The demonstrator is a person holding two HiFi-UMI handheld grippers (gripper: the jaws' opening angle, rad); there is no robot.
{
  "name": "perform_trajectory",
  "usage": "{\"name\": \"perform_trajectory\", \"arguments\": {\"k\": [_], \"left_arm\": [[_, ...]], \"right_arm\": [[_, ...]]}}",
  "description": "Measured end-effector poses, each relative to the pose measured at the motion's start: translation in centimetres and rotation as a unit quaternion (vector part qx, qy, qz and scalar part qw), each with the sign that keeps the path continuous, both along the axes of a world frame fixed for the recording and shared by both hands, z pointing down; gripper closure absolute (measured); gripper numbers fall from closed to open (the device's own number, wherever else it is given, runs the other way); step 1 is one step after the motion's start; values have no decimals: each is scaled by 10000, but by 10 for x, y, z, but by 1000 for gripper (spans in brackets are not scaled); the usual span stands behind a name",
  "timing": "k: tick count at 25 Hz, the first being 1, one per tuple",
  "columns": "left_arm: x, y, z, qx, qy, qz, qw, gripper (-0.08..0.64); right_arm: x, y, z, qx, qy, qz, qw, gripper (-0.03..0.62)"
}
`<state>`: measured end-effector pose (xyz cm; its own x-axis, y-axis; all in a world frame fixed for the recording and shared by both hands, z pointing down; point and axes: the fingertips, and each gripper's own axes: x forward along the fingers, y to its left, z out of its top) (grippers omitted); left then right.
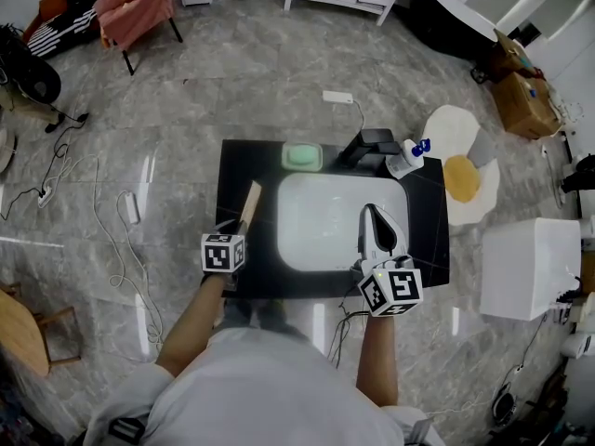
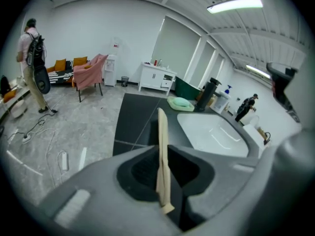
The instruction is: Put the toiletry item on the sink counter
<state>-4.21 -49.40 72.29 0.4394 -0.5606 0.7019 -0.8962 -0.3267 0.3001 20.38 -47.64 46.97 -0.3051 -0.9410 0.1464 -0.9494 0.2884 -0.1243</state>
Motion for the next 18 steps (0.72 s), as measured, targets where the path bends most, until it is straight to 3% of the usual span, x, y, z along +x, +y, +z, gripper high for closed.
{"name": "perform_trajectory", "arguments": {"k": [11, 18], "left_arm": [[-24, 10, -22, 228, 97, -9, 9997, 480], [-46, 23, -59, 699, 17, -83, 9975, 513]], "right_arm": [[-19, 21, -14, 119, 11, 47, 9999, 588], [-40, 36, -14, 155, -124, -65, 9998, 588]]}}
